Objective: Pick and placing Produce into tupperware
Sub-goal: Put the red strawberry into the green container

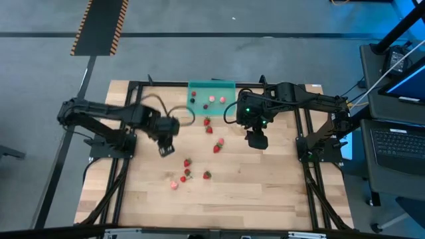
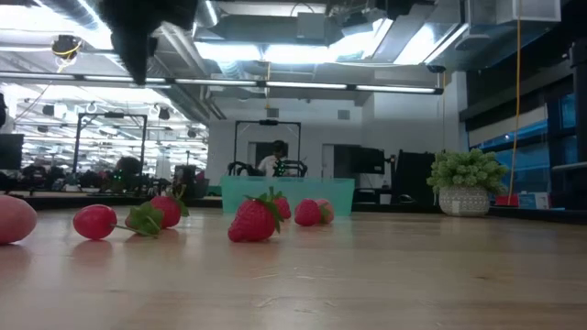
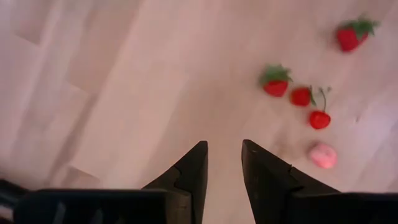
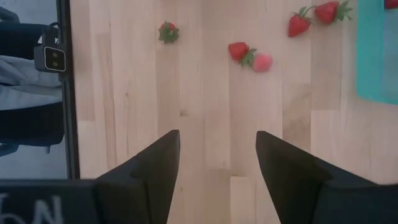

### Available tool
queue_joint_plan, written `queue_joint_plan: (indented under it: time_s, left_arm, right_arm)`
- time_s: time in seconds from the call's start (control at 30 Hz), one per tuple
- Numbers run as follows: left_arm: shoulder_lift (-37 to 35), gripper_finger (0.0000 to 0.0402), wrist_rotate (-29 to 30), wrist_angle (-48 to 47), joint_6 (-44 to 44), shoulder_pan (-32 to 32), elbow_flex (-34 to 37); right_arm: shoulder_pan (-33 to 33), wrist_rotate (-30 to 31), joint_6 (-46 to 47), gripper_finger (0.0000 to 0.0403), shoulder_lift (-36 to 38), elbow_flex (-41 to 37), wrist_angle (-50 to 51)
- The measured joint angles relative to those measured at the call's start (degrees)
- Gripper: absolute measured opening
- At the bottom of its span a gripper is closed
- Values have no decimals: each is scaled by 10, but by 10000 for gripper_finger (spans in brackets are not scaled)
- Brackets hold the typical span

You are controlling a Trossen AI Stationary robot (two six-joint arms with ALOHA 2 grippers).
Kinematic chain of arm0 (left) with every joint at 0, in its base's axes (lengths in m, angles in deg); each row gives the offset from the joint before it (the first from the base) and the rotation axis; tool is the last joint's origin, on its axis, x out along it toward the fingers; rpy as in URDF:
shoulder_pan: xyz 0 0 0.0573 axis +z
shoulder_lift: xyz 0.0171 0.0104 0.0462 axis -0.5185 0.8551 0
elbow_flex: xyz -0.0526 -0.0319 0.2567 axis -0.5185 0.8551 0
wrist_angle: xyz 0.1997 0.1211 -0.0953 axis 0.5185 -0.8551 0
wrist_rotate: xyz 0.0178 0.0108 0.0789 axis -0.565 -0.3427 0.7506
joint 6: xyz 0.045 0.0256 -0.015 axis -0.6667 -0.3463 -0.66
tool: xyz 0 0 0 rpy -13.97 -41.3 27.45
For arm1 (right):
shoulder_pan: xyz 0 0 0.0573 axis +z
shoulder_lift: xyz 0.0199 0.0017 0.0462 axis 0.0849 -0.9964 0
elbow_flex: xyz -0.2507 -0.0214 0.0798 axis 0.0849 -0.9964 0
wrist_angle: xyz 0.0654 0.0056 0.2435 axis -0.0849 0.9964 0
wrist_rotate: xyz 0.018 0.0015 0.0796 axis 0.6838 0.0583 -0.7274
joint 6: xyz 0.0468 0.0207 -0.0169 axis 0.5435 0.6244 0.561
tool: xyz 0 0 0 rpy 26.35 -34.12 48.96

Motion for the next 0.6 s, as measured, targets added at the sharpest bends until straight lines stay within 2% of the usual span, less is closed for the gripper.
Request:
queue_joint_plan:
  time_s: [0.13,0.3,0.47,0.6]
  left_arm:
    - [0,98,13,75,24,-64,46]
    - [23,102,15,225,24,-116,76]
    - [83,91,10,330,-16,-151,80]
    - [146,81,10,364,-58,-170,80]
  right_arm:
    - [0,0,0,213,0,0,-13]
    - [0,0,0,213,0,0,-13]
    - [0,0,0,213,0,0,-13]
    - [0,0,0,213,0,0,-16]
